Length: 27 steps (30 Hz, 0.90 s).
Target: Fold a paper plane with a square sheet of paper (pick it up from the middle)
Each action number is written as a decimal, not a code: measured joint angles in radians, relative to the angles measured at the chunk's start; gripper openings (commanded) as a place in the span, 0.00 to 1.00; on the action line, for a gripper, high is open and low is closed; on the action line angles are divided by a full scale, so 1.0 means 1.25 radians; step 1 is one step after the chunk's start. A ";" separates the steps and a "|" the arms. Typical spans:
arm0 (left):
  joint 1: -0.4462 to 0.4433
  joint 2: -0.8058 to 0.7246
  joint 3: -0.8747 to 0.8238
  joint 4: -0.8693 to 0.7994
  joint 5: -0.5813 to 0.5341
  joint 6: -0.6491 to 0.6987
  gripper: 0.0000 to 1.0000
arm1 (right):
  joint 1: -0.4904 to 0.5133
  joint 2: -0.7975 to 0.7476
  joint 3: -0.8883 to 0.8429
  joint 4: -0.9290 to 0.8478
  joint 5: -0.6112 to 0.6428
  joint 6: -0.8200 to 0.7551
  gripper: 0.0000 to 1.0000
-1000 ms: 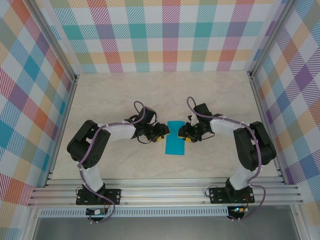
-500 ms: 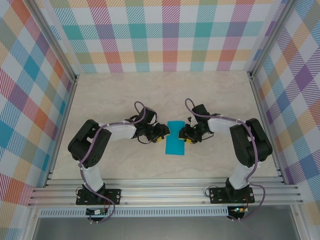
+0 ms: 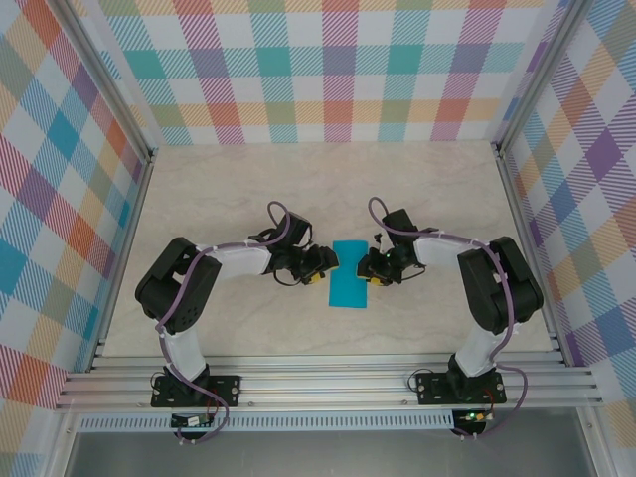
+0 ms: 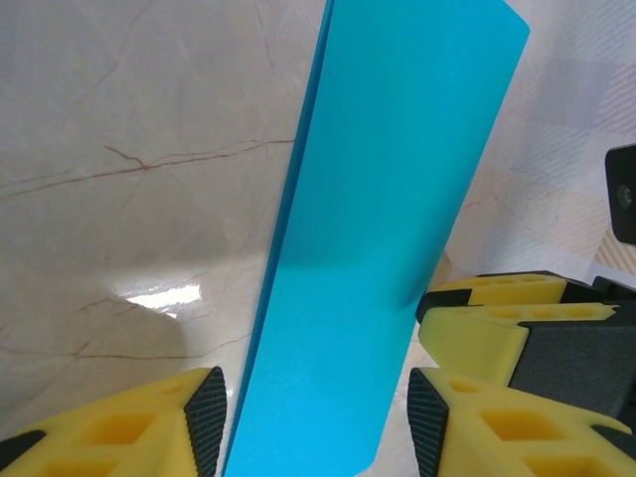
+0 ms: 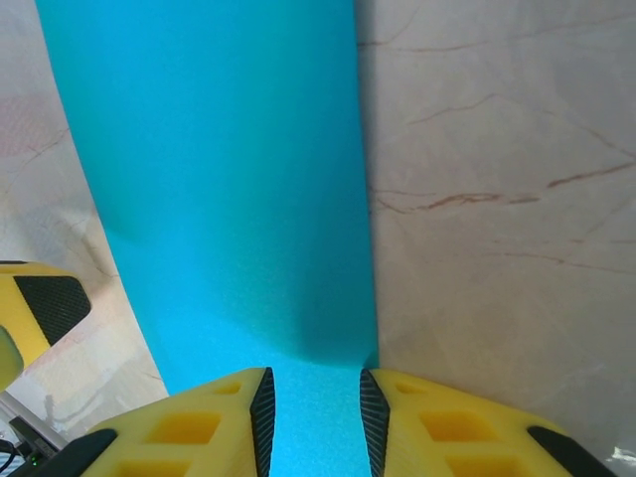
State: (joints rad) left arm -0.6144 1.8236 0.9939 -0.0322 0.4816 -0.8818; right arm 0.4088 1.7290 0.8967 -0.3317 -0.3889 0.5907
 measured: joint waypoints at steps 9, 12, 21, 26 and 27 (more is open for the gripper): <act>0.000 0.000 0.000 -0.016 -0.002 0.007 0.53 | 0.000 -0.037 0.000 -0.005 -0.004 0.000 0.34; 0.000 0.000 0.000 -0.016 -0.002 0.009 0.54 | 0.000 -0.041 0.007 -0.001 -0.017 0.000 0.34; 0.000 0.000 0.000 -0.016 -0.001 0.009 0.53 | 0.000 -0.007 0.011 0.002 -0.020 0.001 0.34; 0.000 0.000 0.000 -0.016 0.000 0.009 0.54 | 0.000 0.009 0.010 0.002 -0.008 -0.001 0.34; 0.000 0.000 0.000 -0.016 0.000 0.009 0.54 | 0.000 0.009 0.010 0.002 -0.005 -0.002 0.34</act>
State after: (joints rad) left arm -0.6147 1.8236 0.9939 -0.0525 0.4820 -0.8711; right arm 0.4088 1.7401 0.9089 -0.3298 -0.3958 0.5888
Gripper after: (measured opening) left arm 0.537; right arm 0.339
